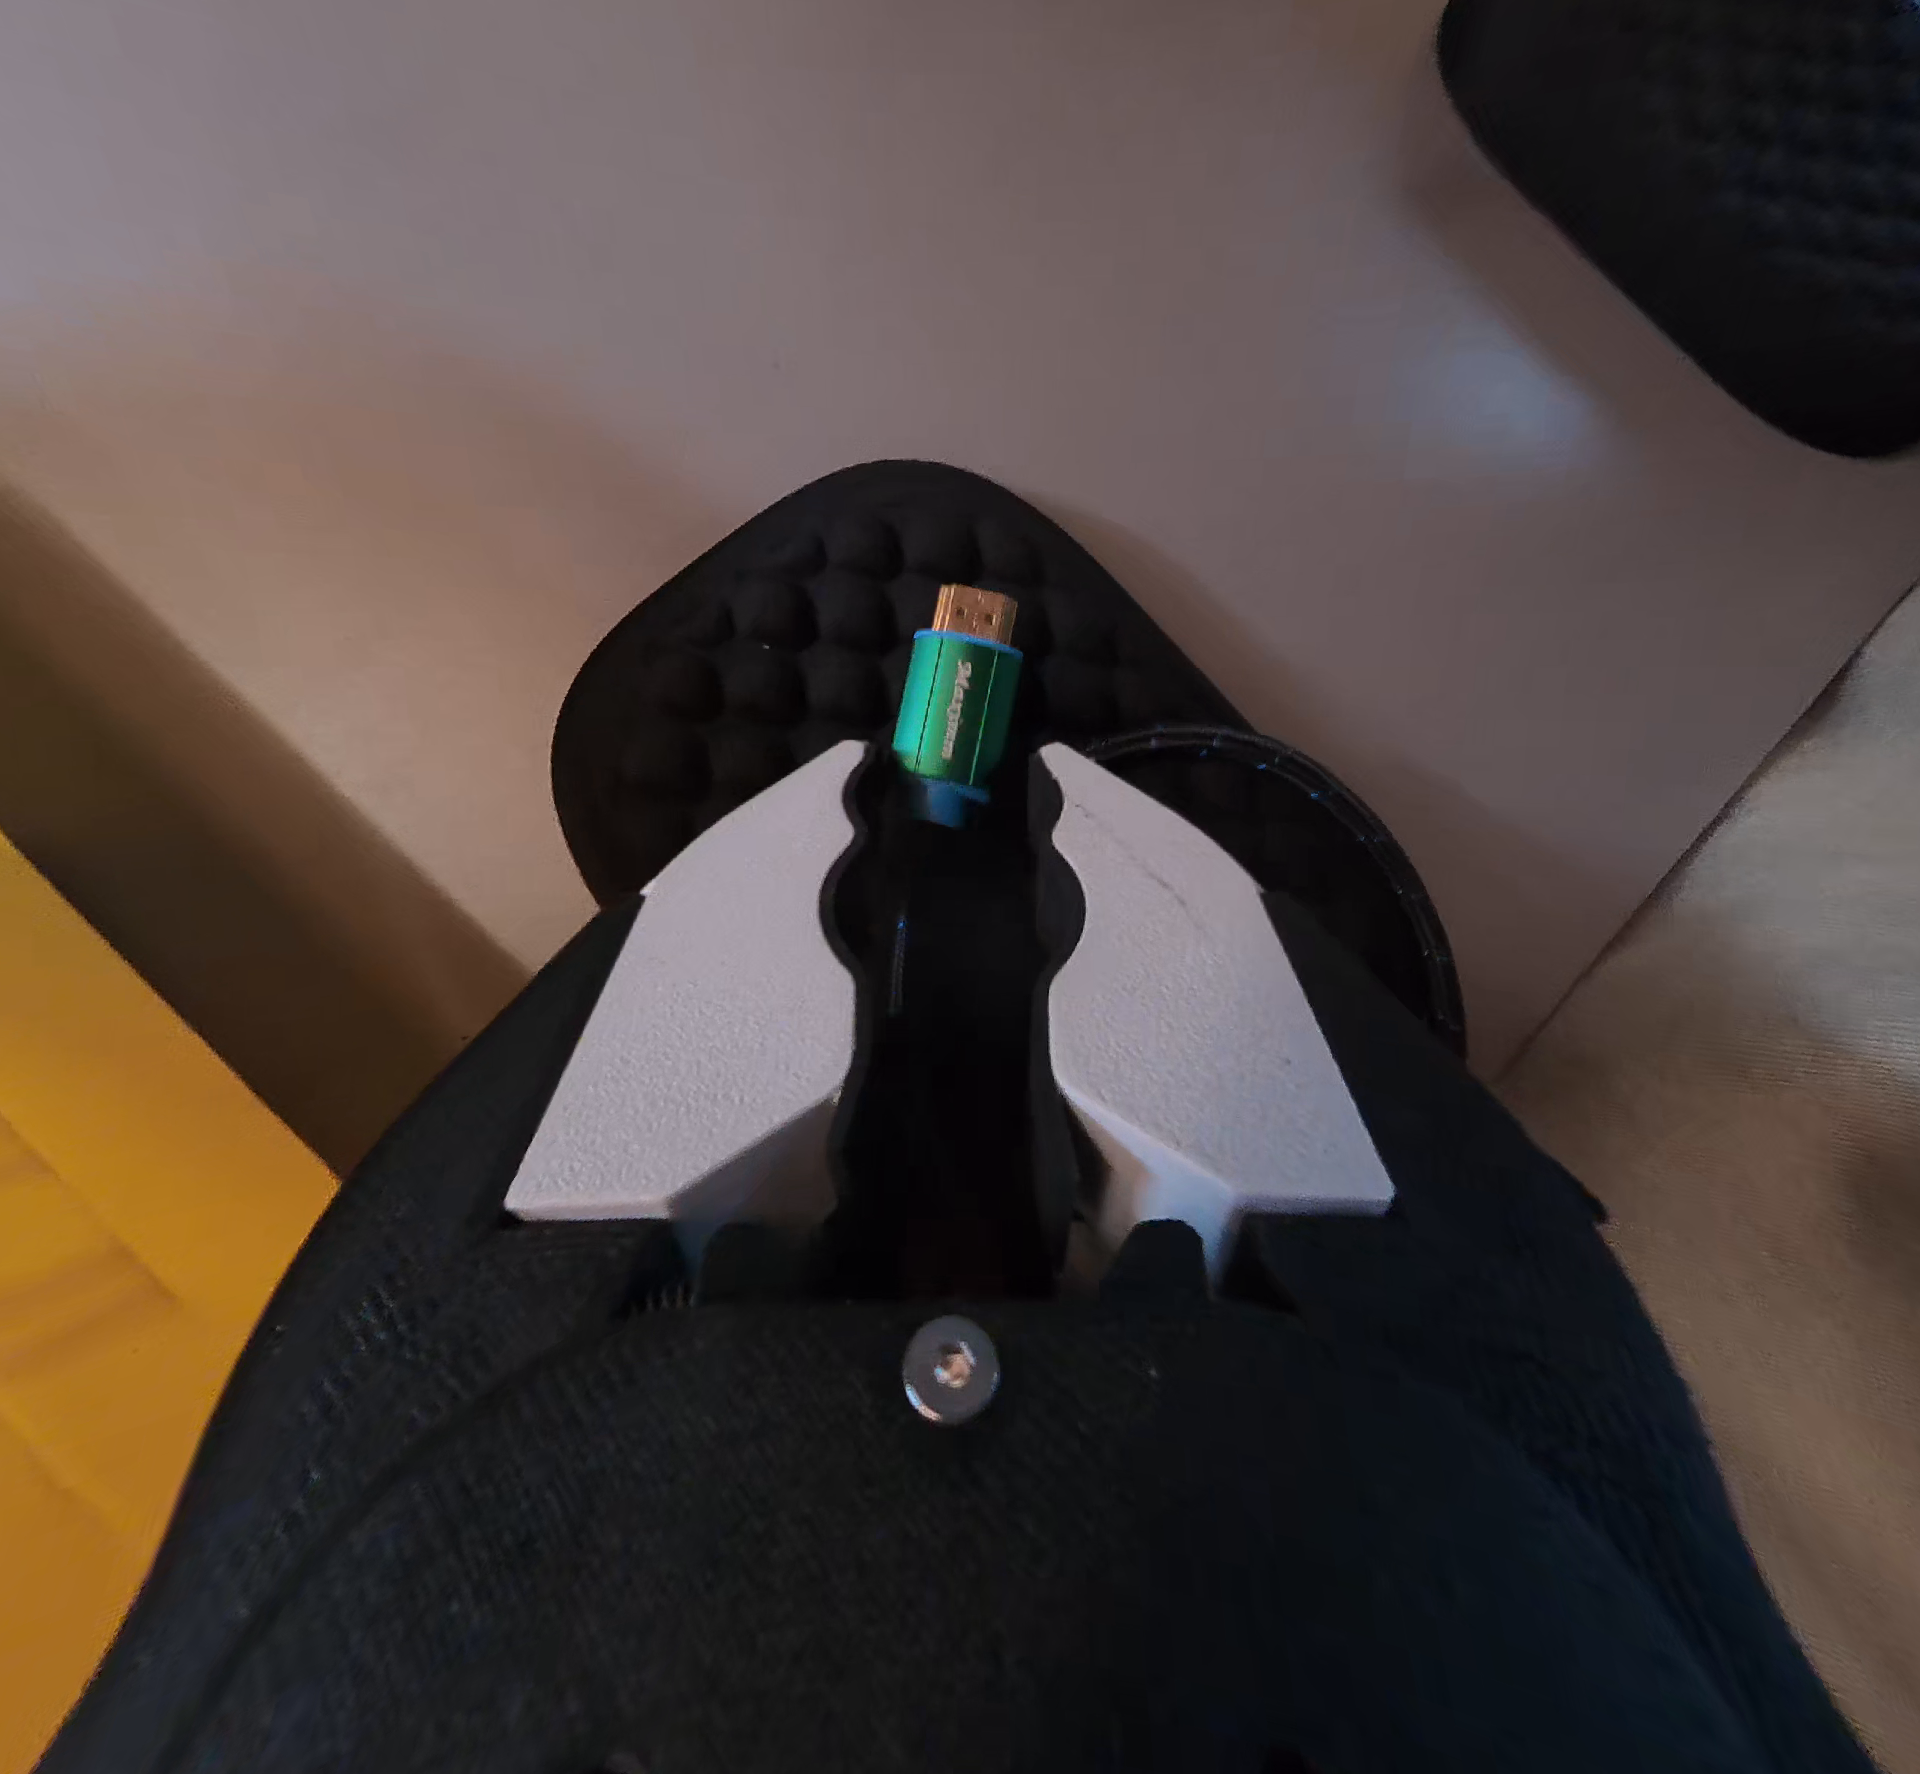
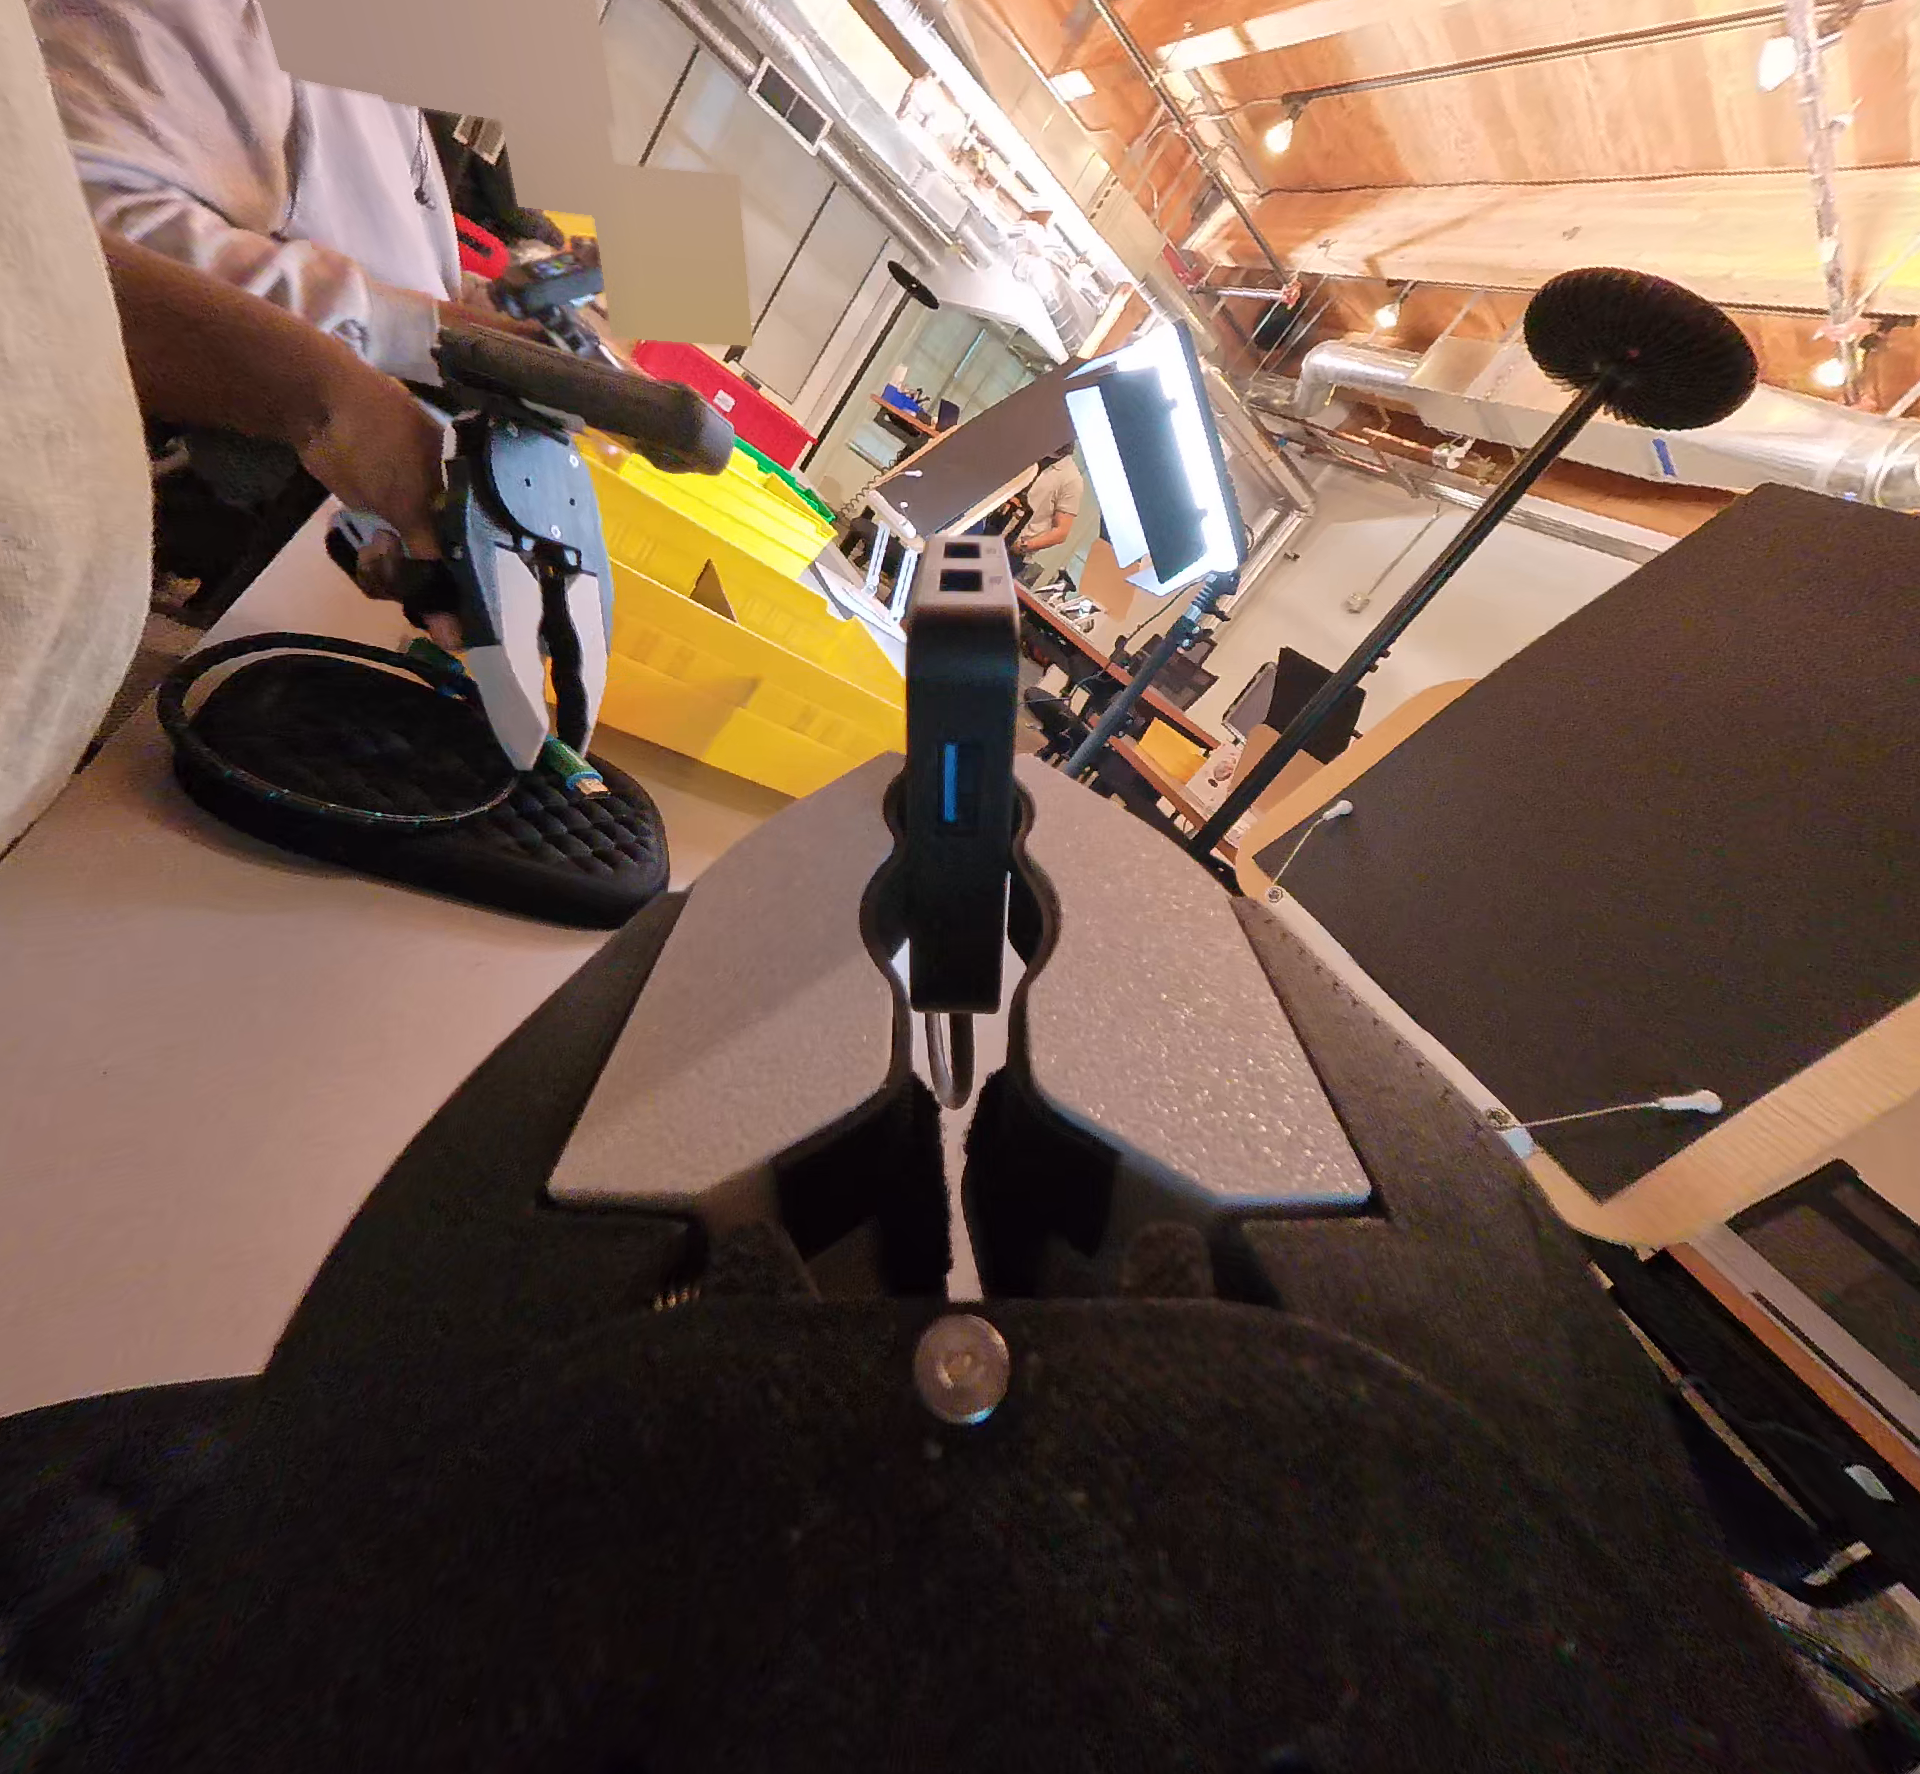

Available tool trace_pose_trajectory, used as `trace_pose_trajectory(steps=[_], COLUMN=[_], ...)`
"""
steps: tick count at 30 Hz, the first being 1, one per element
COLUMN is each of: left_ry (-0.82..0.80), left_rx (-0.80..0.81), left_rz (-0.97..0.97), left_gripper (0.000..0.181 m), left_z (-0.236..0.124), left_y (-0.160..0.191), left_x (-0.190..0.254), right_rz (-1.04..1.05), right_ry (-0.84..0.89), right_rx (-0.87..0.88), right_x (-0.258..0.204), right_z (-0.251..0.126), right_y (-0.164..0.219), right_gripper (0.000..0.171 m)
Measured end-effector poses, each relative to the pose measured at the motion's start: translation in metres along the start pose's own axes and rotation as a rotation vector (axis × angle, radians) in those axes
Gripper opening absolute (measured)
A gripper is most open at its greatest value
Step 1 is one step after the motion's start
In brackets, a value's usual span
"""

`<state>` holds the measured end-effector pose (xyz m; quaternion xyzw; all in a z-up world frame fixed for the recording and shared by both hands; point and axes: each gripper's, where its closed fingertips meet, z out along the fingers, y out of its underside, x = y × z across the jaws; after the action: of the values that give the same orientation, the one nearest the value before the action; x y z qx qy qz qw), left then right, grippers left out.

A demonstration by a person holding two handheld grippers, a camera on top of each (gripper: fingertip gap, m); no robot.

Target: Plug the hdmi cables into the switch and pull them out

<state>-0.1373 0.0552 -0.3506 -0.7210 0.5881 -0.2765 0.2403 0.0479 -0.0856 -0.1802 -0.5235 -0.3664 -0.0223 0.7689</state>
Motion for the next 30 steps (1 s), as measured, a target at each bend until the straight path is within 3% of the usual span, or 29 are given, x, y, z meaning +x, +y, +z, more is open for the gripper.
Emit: trace_pose_trajectory(steps=[5,13,15,21,25,27,30], left_ry=[0.022,-0.006,-0.004,0.059,0.112,0.151,0.242], left_rx=[0.054,0.063,0.033,-0.034,-0.049,-0.051,-0.055], left_rz=[0.002,0.174,0.262,0.533,0.714,0.793,0.812], left_gripper=[0.027,0.021,0.021,0.021,0.021,0.021,0.021], left_z=[0.003,-0.003,-0.010,-0.020,-0.014,-0.011,-0.008], left_y=[-0.001,-0.009,-0.018,-0.059,-0.081,-0.088,-0.094], left_x=[-0.002,0.002,0.009,0.037,0.054,0.060,0.067], right_rz=[-0.005,-0.027,-0.135,-0.719,-0.907,-0.874,-0.628], right_ry=[-0.014,-0.067,-0.115,-0.166,-0.205,-0.223,-0.240], right_rx=[-0.020,-0.067,-0.138,-0.358,-0.326,-0.246,-0.126], right_x=[-0.003,-0.015,-0.026,-0.043,-0.054,-0.059,-0.057], right_z=[0.001,0.008,0.012,0.030,0.035,0.036,0.037], right_y=[0.001,0.008,0.018,0.048,0.050,0.039,0.020], right_gripper=[0.014,0.014,0.014,0.014,0.014,0.014,0.014])
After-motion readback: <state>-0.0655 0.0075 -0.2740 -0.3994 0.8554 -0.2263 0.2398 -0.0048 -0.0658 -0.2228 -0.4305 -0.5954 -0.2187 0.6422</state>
